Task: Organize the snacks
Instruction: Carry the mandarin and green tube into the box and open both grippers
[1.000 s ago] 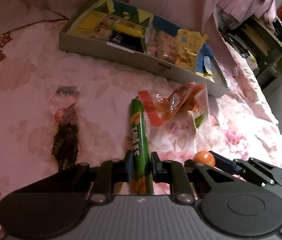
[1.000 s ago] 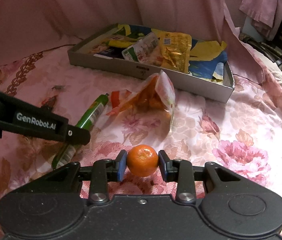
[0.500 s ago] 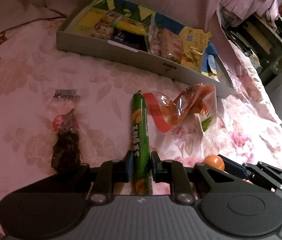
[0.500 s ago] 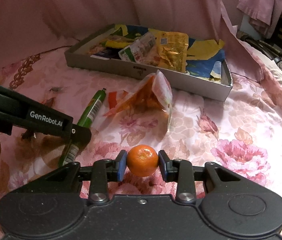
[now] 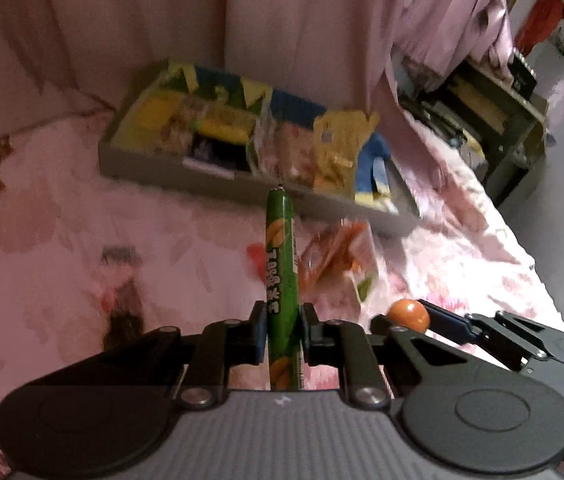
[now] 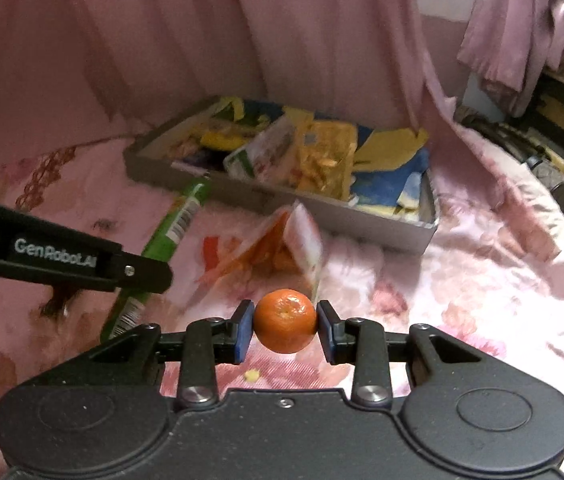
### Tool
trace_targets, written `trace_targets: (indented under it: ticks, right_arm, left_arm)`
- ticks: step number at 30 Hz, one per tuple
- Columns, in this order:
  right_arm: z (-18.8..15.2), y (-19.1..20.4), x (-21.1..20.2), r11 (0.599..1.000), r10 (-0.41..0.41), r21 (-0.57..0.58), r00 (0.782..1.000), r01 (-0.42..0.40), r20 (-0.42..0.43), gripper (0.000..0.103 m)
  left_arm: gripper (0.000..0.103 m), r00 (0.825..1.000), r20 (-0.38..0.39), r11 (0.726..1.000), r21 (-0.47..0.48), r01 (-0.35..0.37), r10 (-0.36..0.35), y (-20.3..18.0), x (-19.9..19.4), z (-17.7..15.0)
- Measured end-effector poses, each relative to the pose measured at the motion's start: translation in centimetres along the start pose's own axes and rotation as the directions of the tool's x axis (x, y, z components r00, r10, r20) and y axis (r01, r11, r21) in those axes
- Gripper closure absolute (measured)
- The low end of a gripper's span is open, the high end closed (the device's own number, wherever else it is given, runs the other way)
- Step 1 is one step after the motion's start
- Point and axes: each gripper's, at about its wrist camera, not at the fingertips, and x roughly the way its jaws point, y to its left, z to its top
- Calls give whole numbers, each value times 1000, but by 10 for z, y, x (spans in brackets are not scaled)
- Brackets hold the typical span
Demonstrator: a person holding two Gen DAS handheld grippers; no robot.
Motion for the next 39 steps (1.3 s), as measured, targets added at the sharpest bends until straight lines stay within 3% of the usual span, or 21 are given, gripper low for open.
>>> trace_targets:
  ticks: [6,13,18,22,27,39]
  right_arm:
    - [20,-11,-3,998,22,61,998,-26,58,67]
    - [58,-24,21,999,6,50,985,-15,175,67]
    - [72,-47,50,997,-39,78,979,24,199,67]
    - [77,-66,75,989,-75,136,982,52,171,67]
    - [70,-83,99,970,-98,229,991,75,88,67]
    - [61,-95,115,946,-86,317,996,73,28,65]
  left_arm:
    - [85,997,74,993,-108,40,-33,14,-8,21]
    - [85,985,174,997,-70,12,1,14,8,75]
    - [85,979,206,999,-45,12,-2,5,42,110]
    - [85,981,192,1000,-27,0,5,-5,74,126]
    - [85,988,143,996,54,-73,65,-16,107,127]
    - [84,985,101,979,131,-156,143,-28,121,118]
